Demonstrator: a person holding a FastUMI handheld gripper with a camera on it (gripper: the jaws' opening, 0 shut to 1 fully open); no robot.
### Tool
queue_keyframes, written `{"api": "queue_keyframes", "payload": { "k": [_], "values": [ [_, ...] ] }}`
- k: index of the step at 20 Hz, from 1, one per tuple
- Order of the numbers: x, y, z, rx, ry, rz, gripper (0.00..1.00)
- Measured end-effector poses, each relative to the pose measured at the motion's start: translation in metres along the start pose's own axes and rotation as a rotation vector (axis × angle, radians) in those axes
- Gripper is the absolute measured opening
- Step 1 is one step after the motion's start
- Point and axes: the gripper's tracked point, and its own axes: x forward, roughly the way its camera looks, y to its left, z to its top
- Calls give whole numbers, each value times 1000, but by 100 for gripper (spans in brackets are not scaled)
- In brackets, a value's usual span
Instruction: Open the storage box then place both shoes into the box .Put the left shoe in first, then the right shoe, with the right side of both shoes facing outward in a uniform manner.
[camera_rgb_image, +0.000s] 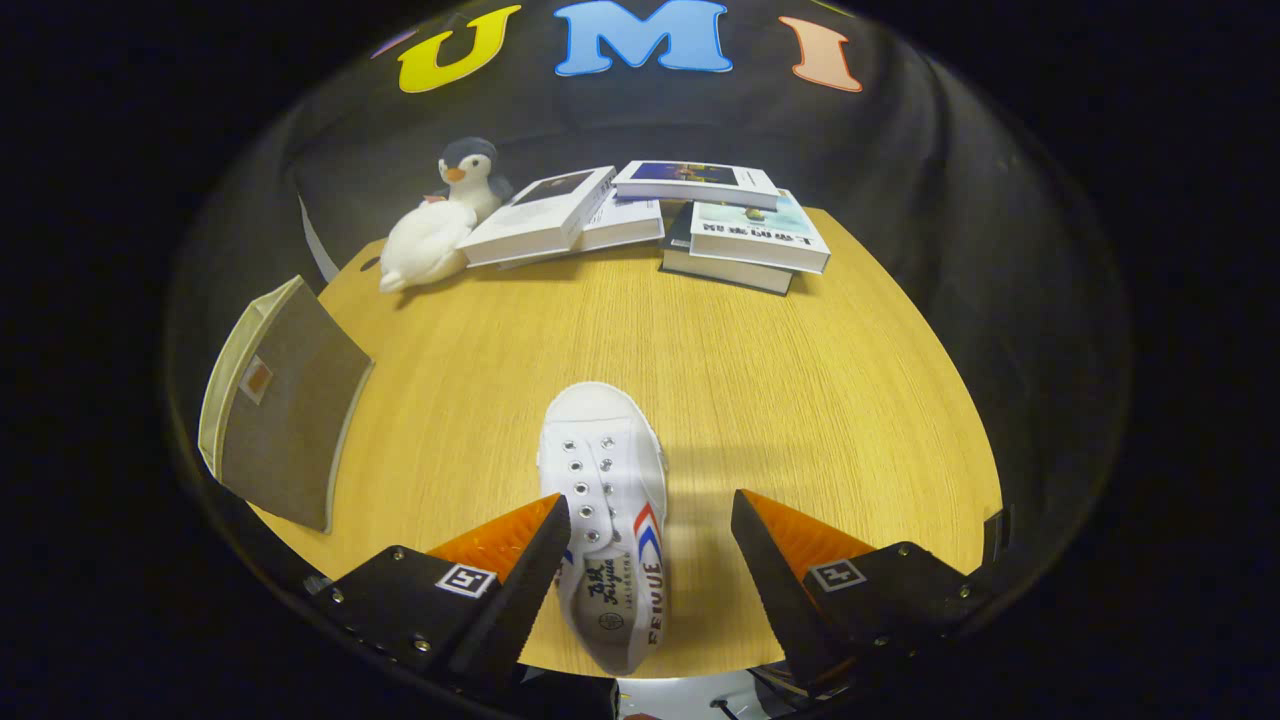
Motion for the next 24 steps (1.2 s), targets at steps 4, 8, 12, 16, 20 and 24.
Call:
{"api": "queue_keyframes", "payload": {
  "k": [4, 8, 12, 16, 20, 24],
  "values": [
    [20, -6, -13, -25, 62, 2, 98],
    [36, 2, -22, -41, 116, 35, 98],
    [43, 9, -29, -22, 158, 75, 85],
    [44, 18, -30, -16, 162, 112, 49],
    [44, 16, -28, -2, 152, 98, 34],
    [45, 10, -28, 150, 145, 87, 0]
  ]
}}
